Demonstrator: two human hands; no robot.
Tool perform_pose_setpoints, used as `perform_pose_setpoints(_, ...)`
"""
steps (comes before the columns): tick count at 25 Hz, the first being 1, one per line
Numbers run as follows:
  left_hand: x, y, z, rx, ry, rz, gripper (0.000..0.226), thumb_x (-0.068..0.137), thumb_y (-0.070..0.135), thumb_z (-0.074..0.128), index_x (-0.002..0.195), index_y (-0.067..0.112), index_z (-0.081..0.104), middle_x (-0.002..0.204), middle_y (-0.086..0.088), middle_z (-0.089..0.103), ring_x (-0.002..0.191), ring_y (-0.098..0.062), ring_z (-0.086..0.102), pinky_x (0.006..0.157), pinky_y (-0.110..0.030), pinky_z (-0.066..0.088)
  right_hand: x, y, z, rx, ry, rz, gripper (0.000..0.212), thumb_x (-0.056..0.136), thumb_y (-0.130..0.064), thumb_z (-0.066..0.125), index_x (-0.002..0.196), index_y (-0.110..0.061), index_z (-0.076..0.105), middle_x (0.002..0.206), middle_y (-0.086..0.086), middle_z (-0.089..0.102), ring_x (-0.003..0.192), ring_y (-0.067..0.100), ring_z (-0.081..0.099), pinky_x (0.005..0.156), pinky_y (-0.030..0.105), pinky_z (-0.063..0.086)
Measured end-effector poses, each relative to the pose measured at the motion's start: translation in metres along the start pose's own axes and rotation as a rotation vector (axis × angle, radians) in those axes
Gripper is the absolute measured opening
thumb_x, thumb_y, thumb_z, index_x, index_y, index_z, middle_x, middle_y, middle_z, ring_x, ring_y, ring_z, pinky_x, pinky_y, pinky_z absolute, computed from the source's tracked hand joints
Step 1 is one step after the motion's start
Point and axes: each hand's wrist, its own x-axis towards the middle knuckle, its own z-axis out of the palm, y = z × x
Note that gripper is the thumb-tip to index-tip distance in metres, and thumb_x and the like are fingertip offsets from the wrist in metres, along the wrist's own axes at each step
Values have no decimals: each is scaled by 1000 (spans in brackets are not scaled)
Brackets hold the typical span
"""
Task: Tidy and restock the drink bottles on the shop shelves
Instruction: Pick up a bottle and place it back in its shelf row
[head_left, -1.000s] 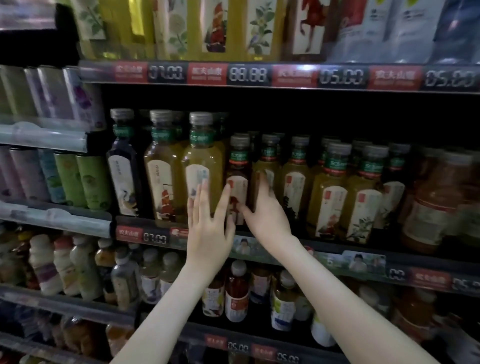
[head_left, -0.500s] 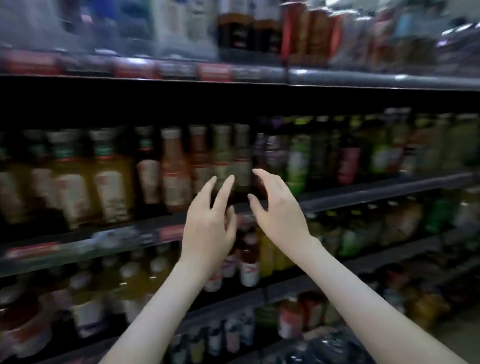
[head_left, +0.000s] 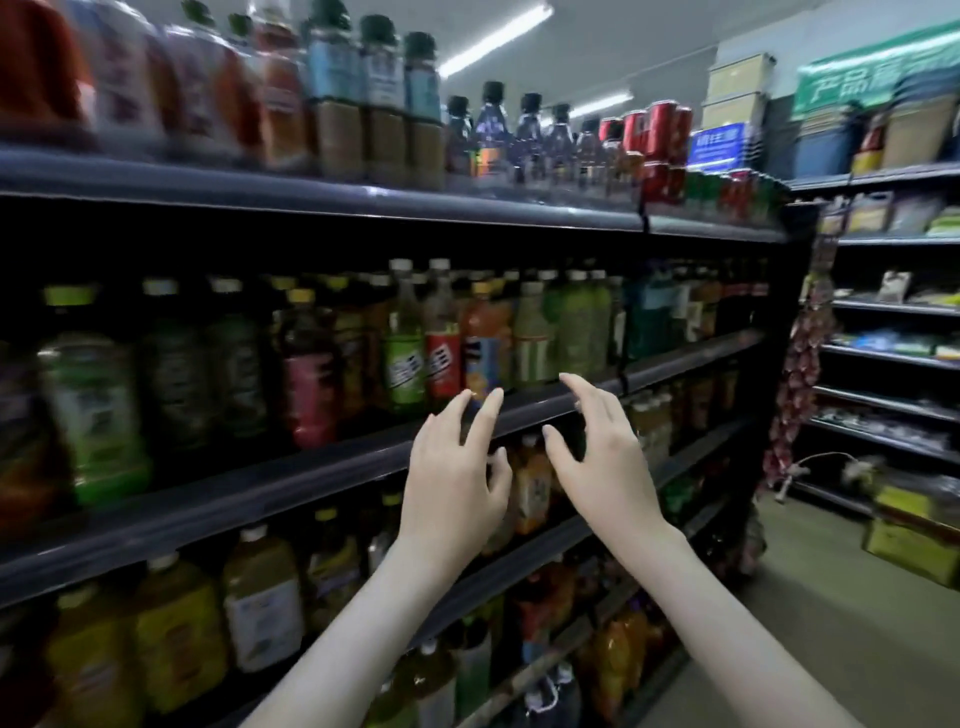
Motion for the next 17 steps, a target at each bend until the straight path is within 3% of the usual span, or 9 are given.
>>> perform_pose_setpoints(3, 36, 10, 105, -17, 7, 19, 59, 85, 18, 65, 140, 16, 44, 135, -20, 49, 125, -33, 49, 100, -51, 44, 41, 94, 1, 1, -19, 17, 56, 94, -22, 57, 145, -27, 34, 132, -5, 44, 117, 7, 46, 84, 10, 35)
perform_pose_setpoints(6, 91, 13, 201, -33, 16, 4, 59, 86, 18, 64, 141, 18, 43, 138, -20, 47, 127, -33, 45, 104, -50, 40, 103, 184, -2, 4, -57, 32, 60, 95, -20, 55, 147, -35, 27, 134, -8, 40, 115, 7, 47, 84, 16, 41)
perform_pose_setpoints(9, 146, 19, 277, 36, 22, -7, 61, 84, 17, 66, 141, 17, 43, 137, -23, 46, 128, -37, 44, 107, -53, 32, 158, 254, -2, 37, -149, 87, 62, 97, -22, 52, 147, -41, 21, 135, -13, 37, 101, 1, 46, 80, 21, 47)
perform_pose_setpoints(11, 175, 18, 321, 119, 12, -5, 63, 81, 17, 69, 140, 17, 45, 137, -23, 46, 129, -39, 43, 108, -54, 27, 190, 300, 3, 92, -186, 141, 64, 96, -22, 53, 147, -42, 20, 139, -11, 35, 109, 0, 43, 85, 21, 46)
perform_pose_setpoints(13, 199, 10, 366, 201, 9, -3, 66, 78, 11, 71, 139, 15, 46, 138, -25, 44, 130, -41, 41, 107, -57, 26, 226, 346, 18, 161, -203, 214, 68, 95, -22, 56, 149, -39, 17, 144, -5, 34, 122, 8, 42, 94, 31, 47)
perform_pose_setpoints(17, 224, -8, 428, 282, 18, -73, 73, 74, 4, 74, 140, 13, 44, 139, -26, 42, 126, -45, 41, 97, -61, 42, 296, 412, 68, 394, -251, 363, 86, 90, -26, 64, 151, -29, 4, 151, 5, 31, 132, 20, 40, 101, 34, 40)
